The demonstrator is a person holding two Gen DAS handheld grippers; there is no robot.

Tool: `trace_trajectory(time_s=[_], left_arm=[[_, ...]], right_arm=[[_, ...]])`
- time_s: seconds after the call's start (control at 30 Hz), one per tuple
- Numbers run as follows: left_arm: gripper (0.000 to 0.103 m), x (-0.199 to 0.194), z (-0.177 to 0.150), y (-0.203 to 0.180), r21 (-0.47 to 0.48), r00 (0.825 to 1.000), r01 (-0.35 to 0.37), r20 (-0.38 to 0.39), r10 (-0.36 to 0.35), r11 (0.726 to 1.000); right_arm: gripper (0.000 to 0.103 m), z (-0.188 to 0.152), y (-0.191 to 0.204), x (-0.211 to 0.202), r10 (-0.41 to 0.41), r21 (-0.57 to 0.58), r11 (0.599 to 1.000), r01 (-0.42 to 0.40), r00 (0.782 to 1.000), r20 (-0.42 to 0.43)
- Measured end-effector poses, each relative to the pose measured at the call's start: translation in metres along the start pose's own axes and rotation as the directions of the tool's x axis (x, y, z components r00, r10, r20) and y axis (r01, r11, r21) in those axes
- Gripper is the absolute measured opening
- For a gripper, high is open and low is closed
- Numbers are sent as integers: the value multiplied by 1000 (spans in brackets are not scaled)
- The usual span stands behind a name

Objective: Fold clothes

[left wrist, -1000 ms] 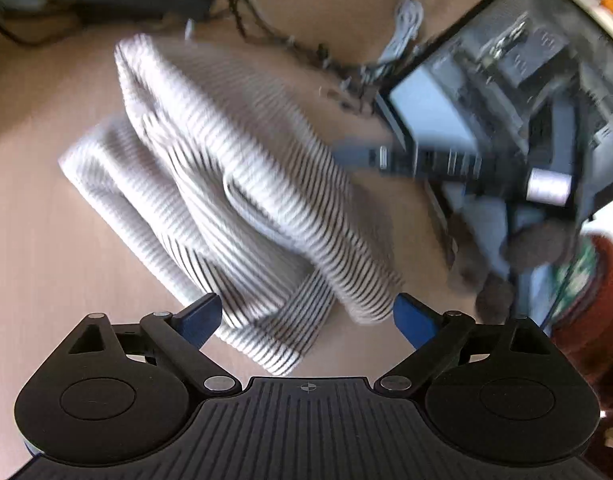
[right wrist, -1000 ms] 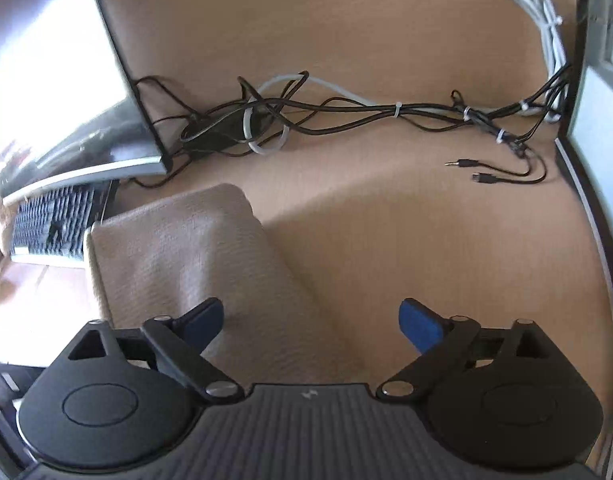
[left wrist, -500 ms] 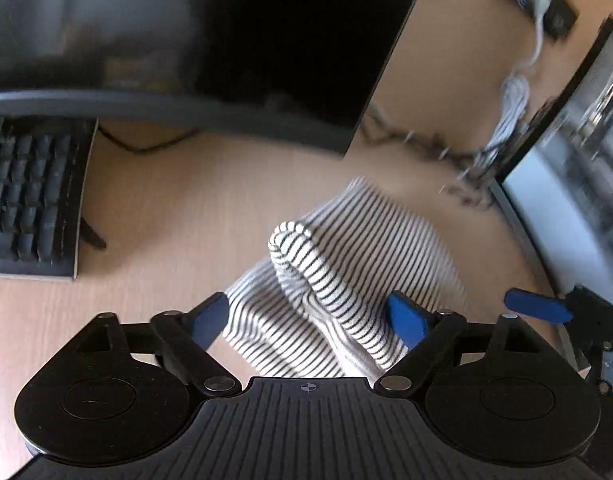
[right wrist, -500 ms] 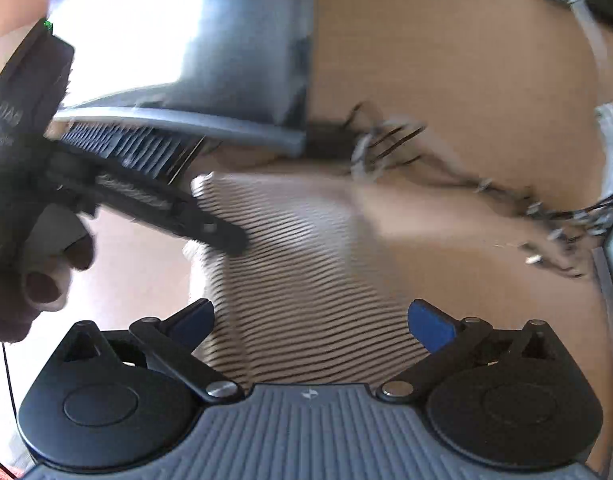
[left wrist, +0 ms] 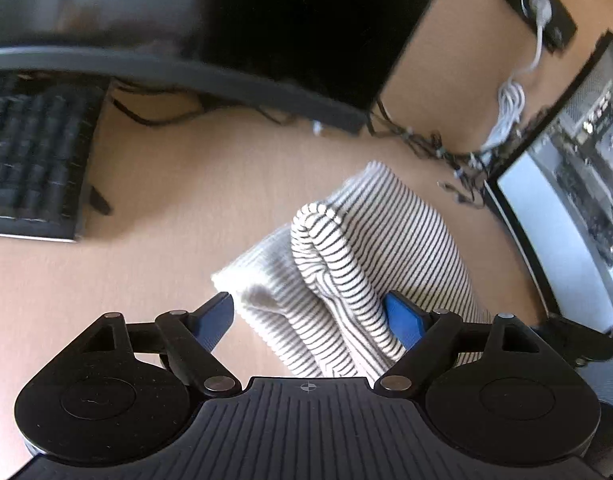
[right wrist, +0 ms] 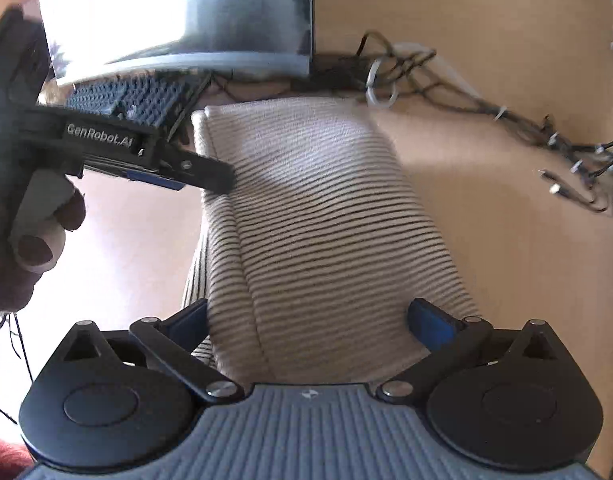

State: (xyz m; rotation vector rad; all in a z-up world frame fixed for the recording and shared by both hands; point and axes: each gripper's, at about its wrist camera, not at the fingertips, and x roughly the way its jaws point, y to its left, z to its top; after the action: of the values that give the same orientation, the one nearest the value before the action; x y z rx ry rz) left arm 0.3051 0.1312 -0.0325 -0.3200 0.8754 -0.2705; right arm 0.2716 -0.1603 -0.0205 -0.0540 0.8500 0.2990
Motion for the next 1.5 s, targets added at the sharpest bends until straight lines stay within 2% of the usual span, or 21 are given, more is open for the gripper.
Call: trace_trajectory(time_s=[0.07, 0.13, 0.17, 0.2, 0.23, 0.27, 0.3, 0.37, 0.43, 0.47, 0.5, 0.6, 0.63, 0.7, 0.83, 0.9, 1.07, 1.4, 1.5], left_arm=[[89, -17, -1, 6, -14, 999, -14, 45, 14, 1000], [90, -26, -4, 10, -17, 996, -42, 75, 44, 999], [90, -27, -6, 10, -10, 994, -67, 83, 67, 998], [89, -26, -8, 7, 9, 990, -104, 92, 103, 995], [88, -24, -11, 3, 33, 985, -146, 102, 142, 989], [88, -22, -13, 0, 48, 981, -170, 108, 164, 984], [88, -20, -14, -2, 60, 977, -187, 111, 180, 980], [88, -21, -16, -2, 48, 978, -184, 108, 178, 982], [88, -22, -18, 0, 35, 980, -177, 103, 172, 984], [88, -22, -18, 1, 33, 979, -178, 102, 174, 983], [88, -22, -19, 1, 31, 979, -180, 100, 176, 983], [88, -21, -20, 3, 16, 981, -174, 94, 172, 985], [88, -21, -20, 3, 12, 981, -172, 92, 171, 985], [88, -21, -20, 4, 10, 981, -175, 88, 173, 985], [89, -20, -20, 5, 5, 981, -180, 77, 179, 984], [89, -19, -20, 5, 5, 981, -182, 73, 181, 983], [89, -20, -23, 6, -13, 983, -172, 61, 172, 985], [90, -16, -35, -3, -39, 991, -134, 17, 135, 990], [86, -15, -39, -8, -49, 994, -105, 6, 105, 993]], right_arm=[[103, 0, 2, -21, -49, -22, 998, 51, 995, 84], [103, -1, 7, -38, -115, -71, 989, 130, 976, 185], [100, -1, 10, -39, -150, -94, 981, 172, 967, 206], [88, 0, 13, -34, -173, -111, 974, 199, 963, 207], [79, 3, 13, -23, -176, -104, 975, 195, 970, 169], [63, 5, 13, -11, -178, -96, 977, 190, 976, 127], [56, 6, 12, -2, -153, -56, 986, 158, 984, 89], [56, 8, 19, -1, -124, -42, 991, 128, 988, 94], [60, 3, 34, -11, -87, -146, 983, 107, 987, 135], [71, 3, 42, -10, -81, -207, 972, 108, 988, 134], [73, 1, 50, -9, -85, -264, 957, 118, 987, 134], [71, -11, 63, 6, -173, -389, 895, 218, 974, 146], [70, -12, 62, 9, -195, -386, 890, 243, 968, 160], [64, -4, 60, 10, -197, -338, 910, 242, 967, 162], [64, 15, 57, 19, -165, -252, 949, 191, 979, 120], [65, 10, 50, 14, -146, -198, 967, 162, 985, 94], [70, 20, 36, 20, -100, -83, 991, 103, 994, 42], [72, 18, 41, 16, -112, -109, 987, 116, 993, 44], [76, 5, 46, 15, -151, -200, 966, 164, 985, 79]])
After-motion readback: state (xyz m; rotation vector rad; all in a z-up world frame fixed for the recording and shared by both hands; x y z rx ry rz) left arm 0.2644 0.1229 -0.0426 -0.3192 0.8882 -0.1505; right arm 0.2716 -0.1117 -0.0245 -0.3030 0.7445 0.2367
